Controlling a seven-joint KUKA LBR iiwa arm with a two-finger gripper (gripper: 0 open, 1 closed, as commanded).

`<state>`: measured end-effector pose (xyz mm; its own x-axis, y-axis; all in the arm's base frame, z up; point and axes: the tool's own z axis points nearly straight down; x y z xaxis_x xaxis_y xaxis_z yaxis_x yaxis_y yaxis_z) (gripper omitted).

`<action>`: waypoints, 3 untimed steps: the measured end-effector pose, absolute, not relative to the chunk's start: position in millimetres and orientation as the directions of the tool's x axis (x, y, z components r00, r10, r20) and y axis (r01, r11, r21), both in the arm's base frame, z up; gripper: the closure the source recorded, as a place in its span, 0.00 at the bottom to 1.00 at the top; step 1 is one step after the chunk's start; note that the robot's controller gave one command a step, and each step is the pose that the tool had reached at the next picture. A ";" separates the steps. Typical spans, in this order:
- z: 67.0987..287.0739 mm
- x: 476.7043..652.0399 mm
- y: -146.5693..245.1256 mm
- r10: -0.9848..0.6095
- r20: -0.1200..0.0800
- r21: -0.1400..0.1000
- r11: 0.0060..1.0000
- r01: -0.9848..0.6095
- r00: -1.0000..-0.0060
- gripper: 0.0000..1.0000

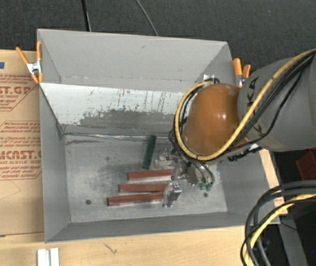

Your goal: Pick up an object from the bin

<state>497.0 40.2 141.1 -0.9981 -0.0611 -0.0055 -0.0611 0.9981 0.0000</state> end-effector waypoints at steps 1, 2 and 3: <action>73.5 508.0 43.3 -0.185 0.005 0.000 0.983 -0.185 -0.983 1.00; 73.5 508.0 43.3 -0.185 0.005 0.000 0.983 -0.185 -0.983 1.00; 216.5 520.6 34.1 -0.128 -0.001 0.000 0.992 -0.128 -0.992 1.00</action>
Offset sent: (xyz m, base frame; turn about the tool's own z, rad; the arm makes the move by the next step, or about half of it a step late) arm 0.0000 0.0000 0.0000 0.0000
